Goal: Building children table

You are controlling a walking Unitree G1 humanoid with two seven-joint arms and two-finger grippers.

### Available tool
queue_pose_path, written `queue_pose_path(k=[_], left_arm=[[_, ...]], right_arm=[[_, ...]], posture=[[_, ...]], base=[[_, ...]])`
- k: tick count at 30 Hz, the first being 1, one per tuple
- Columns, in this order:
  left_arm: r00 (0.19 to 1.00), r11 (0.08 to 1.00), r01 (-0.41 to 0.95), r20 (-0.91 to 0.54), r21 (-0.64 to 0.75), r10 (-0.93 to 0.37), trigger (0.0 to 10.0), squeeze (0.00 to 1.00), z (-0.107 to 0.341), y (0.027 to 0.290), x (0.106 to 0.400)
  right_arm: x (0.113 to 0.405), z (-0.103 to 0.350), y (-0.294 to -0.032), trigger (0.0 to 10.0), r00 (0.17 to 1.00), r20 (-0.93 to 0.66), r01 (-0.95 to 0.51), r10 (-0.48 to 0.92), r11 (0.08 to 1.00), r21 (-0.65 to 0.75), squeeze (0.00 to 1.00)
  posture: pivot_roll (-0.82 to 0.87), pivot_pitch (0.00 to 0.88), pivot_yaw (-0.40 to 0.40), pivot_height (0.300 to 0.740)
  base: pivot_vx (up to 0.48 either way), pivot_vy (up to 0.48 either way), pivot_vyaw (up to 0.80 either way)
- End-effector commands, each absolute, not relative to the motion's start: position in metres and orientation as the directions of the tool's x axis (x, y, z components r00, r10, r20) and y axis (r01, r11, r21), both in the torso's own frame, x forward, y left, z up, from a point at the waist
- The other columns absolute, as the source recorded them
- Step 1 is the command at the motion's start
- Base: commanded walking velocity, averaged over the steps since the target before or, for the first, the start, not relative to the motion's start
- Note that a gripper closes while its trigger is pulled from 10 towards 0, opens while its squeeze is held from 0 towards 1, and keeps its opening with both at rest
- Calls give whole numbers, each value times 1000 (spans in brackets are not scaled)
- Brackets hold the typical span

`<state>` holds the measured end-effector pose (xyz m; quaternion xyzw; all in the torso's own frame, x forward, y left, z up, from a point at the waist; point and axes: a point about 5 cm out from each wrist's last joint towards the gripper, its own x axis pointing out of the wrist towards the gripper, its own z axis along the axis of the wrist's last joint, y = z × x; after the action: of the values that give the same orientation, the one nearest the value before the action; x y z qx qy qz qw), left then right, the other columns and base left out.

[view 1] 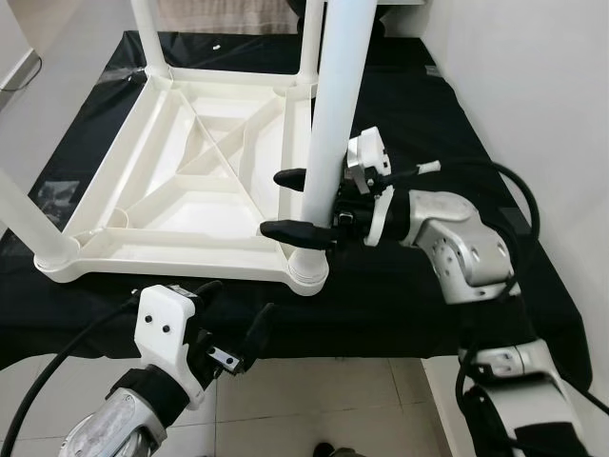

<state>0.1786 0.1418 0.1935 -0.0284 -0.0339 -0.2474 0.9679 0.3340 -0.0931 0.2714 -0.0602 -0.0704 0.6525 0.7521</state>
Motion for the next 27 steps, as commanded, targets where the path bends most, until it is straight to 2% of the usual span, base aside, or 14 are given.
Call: queue_pose_path(k=[1, 7, 10, 11, 12, 14, 16, 17, 18, 19, 20, 22, 23, 27], left_arm=[[874, 874, 484, 63, -41, -481, 10000, 0, 193, 143, 175], [874, 874, 484, 56, -41, -482, 10000, 0, 193, 143, 175], [873, 873, 487, 56, -42, -484, 10000, 0, 192, 143, 176], [872, 872, 488, 58, -44, -486, 10000, 0, 192, 143, 177], [872, 872, 488, 58, -44, -486, 10000, 0, 192, 143, 177], [871, 870, 490, 65, -51, -487, 10000, 0, 193, 142, 178], [870, 868, 493, 65, -55, -490, 10000, 0, 192, 143, 179], [870, 868, 493, 65, -55, -490, 10000, 0, 192, 143, 179], [866, 864, 499, 63, -59, -496, 10000, 0, 191, 143, 180], [863, 862, 504, 61, -61, -501, 10000, 0, 191, 142, 181], [863, 862, 504, 61, -61, -501, 10000, 0, 191, 142, 181], [850, 847, 526, 67, -71, -522, 10000, 0, 190, 139, 184], [844, 841, 536, 70, -68, -532, 10000, 0, 191, 136, 186], [839, 836, 544, 73, -68, -540, 10000, 0, 191, 134, 187]], right_arm=[[335, 272, -98, 0, 101, 27, -977, 995, 104, -187, 0], [338, 272, -114, 0, 34, -20, -983, 999, 29, -182, 0], [337, 270, -121, 0, 46, -40, -983, 998, 39, -178, 0], [336, 263, -128, 0, 123, -66, -979, 990, 110, -174, 0], [336, 263, -128, 0, 123, -66, -979, 990, 110, -174, 0], [331, 241, -136, 0, 335, -97, -939, 937, 325, -112, 0], [323, 208, -131, 0, 643, -143, -765, 752, 641, -70, 0], [323, 208, -131, 0, 643, -143, -765, 752, 641, -70, 0], [312, 187, -135, 0, 816, -202, -565, 542, 821, -84, 0], [302, 174, -142, 0, 899, -238, -401, 368, 910, -108, 0], [302, 174, -142, 0, 899, -238, -401, 368, 910, -108, 0], [289, 158, -145, 0, 941, -263, -220, 212, 975, -3, 0], [290, 157, -151, 0, 955, -254, -161, 154, 987, -5, 0], [296, 162, -154, 0, 971, -218, -114, 101, 992, -48, 0]], posture=[[209, 259, -81, 740], [200, 259, -74, 740], [186, 255, -79, 740], [172, 253, -87, 740], [172, 253, -87, 740], [160, 251, -91, 740], [138, 245, -92, 740], [138, 245, -92, 740], [128, 244, -80, 740], [128, 244, -80, 740], [128, 244, -80, 740], [116, 227, -60, 740], [126, 215, -63, 740], [120, 212, -66, 740]], base=[[0, 0, 0], [0, 0, 0], [0, 0, 0], [0, 0, 0], [0, 0, 0], [0, 0, 0], [0, 0, 0], [0, 0, 0], [0, 0, 0], [0, 0, 0], [0, 0, 0], [0, 0, 0], [0, 0, 0], [0, 0, 0]])
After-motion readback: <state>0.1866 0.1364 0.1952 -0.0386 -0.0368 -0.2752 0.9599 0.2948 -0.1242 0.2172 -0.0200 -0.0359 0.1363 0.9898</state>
